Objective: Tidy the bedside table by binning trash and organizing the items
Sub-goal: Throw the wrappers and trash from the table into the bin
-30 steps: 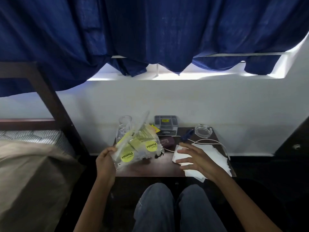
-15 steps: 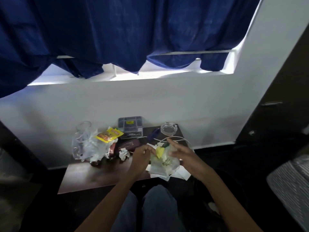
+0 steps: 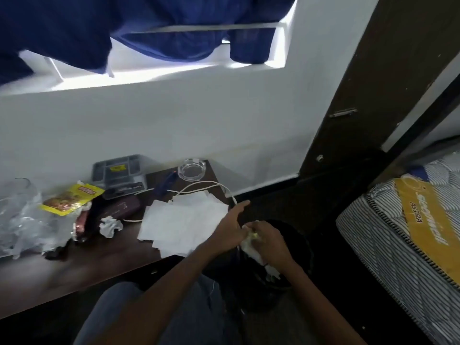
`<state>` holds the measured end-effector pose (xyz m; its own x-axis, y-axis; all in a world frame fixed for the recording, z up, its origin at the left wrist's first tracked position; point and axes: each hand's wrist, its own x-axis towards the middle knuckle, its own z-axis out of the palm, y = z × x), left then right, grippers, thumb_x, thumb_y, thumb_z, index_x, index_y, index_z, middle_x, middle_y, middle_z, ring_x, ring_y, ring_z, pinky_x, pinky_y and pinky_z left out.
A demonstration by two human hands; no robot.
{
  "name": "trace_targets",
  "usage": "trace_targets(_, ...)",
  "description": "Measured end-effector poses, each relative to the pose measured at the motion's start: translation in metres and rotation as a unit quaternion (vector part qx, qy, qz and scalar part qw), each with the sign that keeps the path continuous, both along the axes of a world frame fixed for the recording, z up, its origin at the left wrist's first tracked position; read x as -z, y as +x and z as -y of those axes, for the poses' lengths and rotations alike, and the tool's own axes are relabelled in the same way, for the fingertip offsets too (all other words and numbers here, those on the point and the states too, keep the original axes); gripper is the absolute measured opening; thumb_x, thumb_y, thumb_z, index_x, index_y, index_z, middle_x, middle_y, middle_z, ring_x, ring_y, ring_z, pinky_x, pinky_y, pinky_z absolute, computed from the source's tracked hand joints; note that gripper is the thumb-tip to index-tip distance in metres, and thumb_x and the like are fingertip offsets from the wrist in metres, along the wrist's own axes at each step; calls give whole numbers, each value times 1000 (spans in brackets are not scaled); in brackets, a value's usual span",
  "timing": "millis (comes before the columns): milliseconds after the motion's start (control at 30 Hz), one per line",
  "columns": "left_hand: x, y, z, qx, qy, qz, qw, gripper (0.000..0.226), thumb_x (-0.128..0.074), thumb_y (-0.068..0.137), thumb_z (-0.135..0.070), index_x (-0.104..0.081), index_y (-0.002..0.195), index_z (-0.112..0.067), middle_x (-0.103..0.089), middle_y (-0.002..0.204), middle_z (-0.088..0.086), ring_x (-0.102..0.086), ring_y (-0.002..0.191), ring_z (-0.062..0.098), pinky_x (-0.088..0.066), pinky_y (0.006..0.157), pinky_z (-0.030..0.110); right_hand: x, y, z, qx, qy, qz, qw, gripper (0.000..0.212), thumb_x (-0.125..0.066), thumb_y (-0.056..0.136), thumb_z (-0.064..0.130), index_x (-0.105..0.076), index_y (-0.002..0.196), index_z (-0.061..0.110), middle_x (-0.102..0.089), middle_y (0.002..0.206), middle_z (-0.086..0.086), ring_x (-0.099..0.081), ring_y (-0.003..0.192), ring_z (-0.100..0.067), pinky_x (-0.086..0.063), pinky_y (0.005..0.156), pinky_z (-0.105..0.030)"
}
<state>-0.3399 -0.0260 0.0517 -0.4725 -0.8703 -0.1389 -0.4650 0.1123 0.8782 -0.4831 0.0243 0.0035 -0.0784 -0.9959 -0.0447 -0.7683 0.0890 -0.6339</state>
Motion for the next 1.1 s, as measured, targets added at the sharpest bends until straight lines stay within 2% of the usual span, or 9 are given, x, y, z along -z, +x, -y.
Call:
trace_targets(100,-3,2,19,11,-113,92,989,38,-49,84,-2,-64,113,-21,-61,122,-3,-58,107,12,-43,95,28,31,-37,10,121,6,-45,992,27,-53,86,9,-65,106,23,-61,112,-1,-57,107,-22,-35,89,-22)
trace_targets(267,17,24,47,4,-70,98,993,37,-47,88,-3,-62,86,-37,-68,88,-18,-63,83,-1,-49,84,25,63,-54,20,305,-45,-5,951,27,-44,87,4,-63,101,16,-53,112,-6,-55,102,-26,-40,74,-30)
trace_targets(433,41,42,48,15,-38,107,993,47,-45,85,8,-60,81,-37,-67,88,-16,-65,77,-4,-50,74,15,130,-66,26,155,290,-52,943,68,-52,91,24,-17,148,28,-10,155,-15,-36,132,-36,-38,101,-37)
trace_targets(500,45,49,48,4,-30,104,994,50,-43,84,9,-59,79,-38,-67,88,-17,-66,80,-2,-49,72,13,145,-74,29,138,321,-52,936,68,-53,91,24,-17,148,27,-4,157,-13,-28,138,-34,-33,105,-33)
trace_targets(533,48,54,50,-4,-28,103,994,50,-42,84,9,-60,80,-37,-67,88,-18,-66,79,-1,-49,72,12,143,-74,31,134,310,-44,940,61,-50,91,25,-25,147,20,-16,156,-11,-29,138,-31,-30,106,-31)
trace_targets(600,51,64,52,-24,-25,103,994,49,-41,85,10,-61,80,-35,-67,87,-17,-66,77,-3,-48,68,8,139,-71,35,168,250,-6,953,45,-48,88,24,-52,127,1,-49,137,-17,-46,126,-30,-36,98,-28)
trace_targets(667,53,76,54,-46,-24,100,994,45,-42,84,12,-64,82,-28,-68,86,-13,-65,74,-4,-46,66,6,128,-65,39,229,202,72,950,26,-52,87,6,-62,107,-7,-61,116,-26,-58,107,-35,-43,84,-32)
trace_targets(867,40,113,48,-95,-23,100,990,41,-43,82,15,-65,83,-19,-68,84,-7,-64,65,-9,-43,64,3,68,-27,53,253,140,254,923,13,-54,86,-2,-63,95,1,-64,85,-13,-59,56,-11,-41,44,-15)
trace_targets(1100,9,167,21,-150,-22,72,986,43,-43,82,12,-62,78,-27,-67,83,-9,-62,62,-8,-48,65,12,-10,40,61,154,75,325,930,15,-54,83,-7,-62,83,6,-62,70,-10,-56,41,-1,-39,40,-13)
